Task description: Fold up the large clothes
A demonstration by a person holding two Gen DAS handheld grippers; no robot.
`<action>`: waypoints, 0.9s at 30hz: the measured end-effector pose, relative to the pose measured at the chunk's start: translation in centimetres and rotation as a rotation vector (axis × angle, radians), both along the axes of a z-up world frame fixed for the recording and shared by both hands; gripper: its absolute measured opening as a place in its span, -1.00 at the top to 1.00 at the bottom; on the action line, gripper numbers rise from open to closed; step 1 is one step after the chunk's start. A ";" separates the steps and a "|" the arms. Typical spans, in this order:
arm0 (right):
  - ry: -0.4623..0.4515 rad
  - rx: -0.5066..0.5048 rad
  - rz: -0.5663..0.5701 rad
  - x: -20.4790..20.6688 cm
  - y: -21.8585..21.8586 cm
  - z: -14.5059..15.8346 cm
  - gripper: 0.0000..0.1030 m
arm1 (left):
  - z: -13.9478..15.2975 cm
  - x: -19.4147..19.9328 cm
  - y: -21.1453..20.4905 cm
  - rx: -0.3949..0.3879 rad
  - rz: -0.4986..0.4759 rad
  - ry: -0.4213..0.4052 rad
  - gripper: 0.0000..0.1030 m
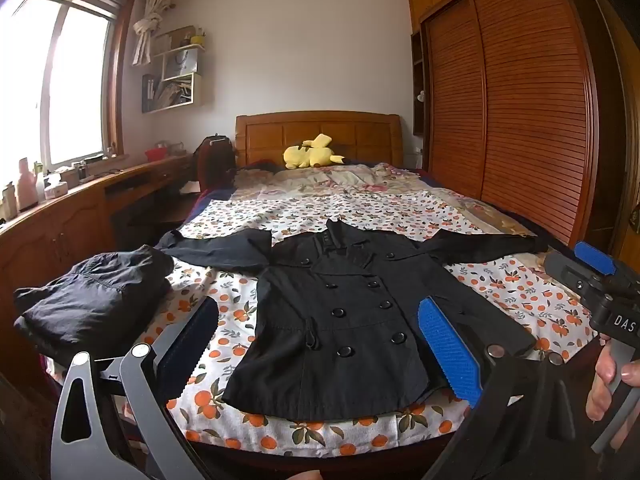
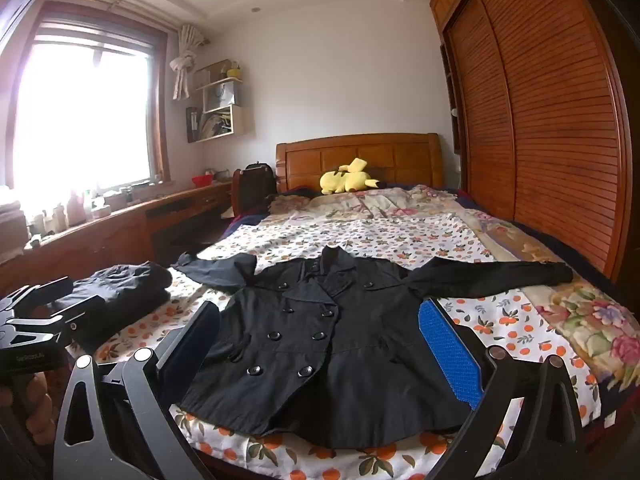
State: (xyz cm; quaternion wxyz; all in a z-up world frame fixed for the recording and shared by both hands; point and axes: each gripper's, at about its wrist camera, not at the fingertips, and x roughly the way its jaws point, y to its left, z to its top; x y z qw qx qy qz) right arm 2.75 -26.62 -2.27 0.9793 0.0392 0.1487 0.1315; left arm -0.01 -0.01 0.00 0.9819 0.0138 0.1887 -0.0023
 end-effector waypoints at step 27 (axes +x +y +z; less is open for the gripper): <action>0.000 -0.001 0.003 0.0 -0.2 0.1 -0.87 | 0.0 0.0 0.0 -0.005 0.001 -0.005 -0.96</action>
